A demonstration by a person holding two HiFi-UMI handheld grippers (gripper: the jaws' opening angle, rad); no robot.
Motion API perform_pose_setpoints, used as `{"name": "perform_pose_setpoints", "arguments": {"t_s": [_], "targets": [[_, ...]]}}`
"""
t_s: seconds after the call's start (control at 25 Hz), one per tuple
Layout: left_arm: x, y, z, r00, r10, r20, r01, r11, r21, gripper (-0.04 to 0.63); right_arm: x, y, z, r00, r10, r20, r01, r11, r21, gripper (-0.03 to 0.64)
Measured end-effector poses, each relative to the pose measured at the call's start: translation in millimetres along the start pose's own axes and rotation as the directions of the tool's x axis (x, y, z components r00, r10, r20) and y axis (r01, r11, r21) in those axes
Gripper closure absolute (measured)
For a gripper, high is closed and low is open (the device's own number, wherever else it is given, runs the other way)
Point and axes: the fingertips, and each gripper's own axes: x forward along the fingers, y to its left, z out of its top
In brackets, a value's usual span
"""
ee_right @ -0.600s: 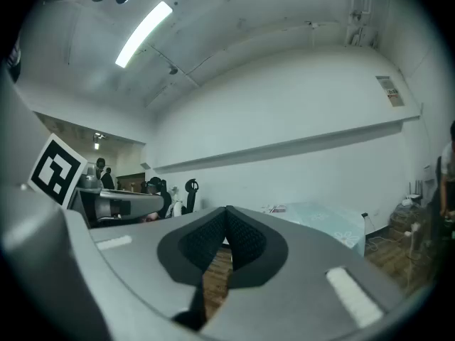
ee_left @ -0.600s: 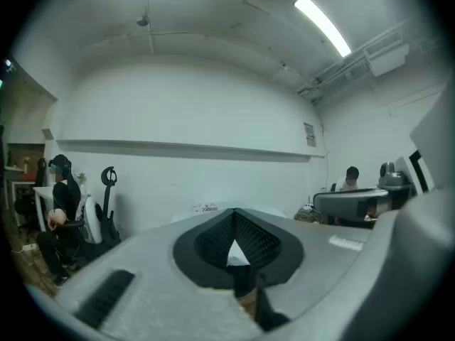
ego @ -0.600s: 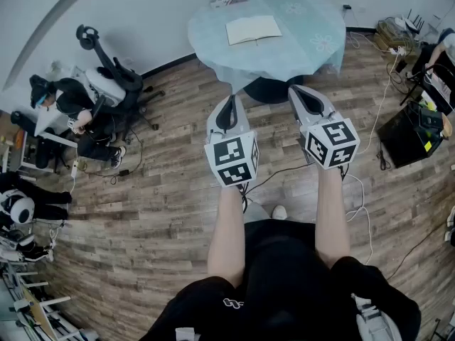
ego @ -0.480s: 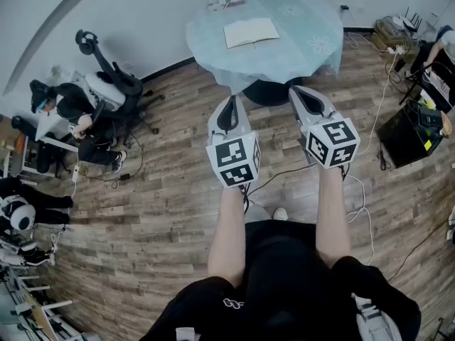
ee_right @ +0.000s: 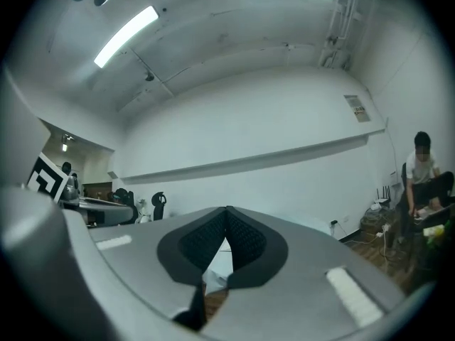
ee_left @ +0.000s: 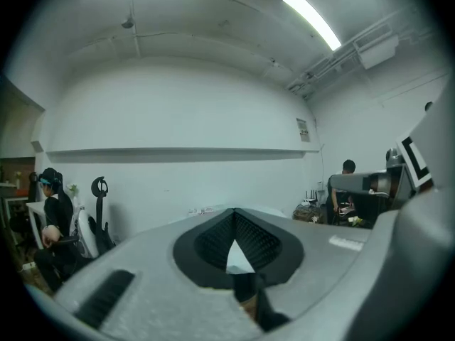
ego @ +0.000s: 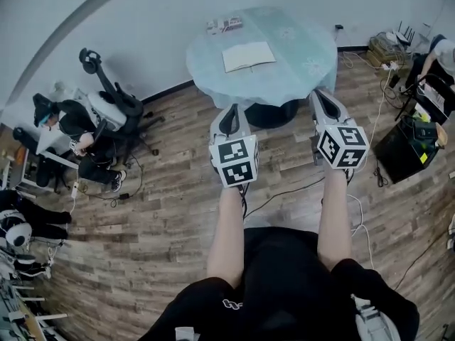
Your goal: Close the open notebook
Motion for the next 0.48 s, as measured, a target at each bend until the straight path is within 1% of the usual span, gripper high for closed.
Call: {"name": "perform_pose_setpoints", "arguments": {"t_s": [0.08, 0.28, 0.4, 0.48], "targets": [[4, -2, 7, 1.000, -0.001, 0.010, 0.001, 1.000, 0.008, 0.594, 3, 0, 4, 1.000, 0.017, 0.003, -0.017, 1.000, -0.009, 0.604], [17, -5, 15, 0.999, -0.007, 0.034, 0.007, 1.000, 0.010, 0.594, 18, 6, 7, 0.996, 0.091, 0.004, -0.091, 0.996, -0.019, 0.604], [27, -5, 16, 1.000, -0.011, 0.020, 0.010, 0.999, 0.039, 0.594, 27, 4, 10, 0.994, 0.108, 0.008, -0.108, 0.994, -0.022, 0.604], [38, -1, 16, 1.000, -0.007, 0.019, 0.007, 0.999, 0.036, 0.594, 35, 0, 9, 0.994, 0.110, 0.006, -0.110, 0.994, -0.030, 0.604]]}}
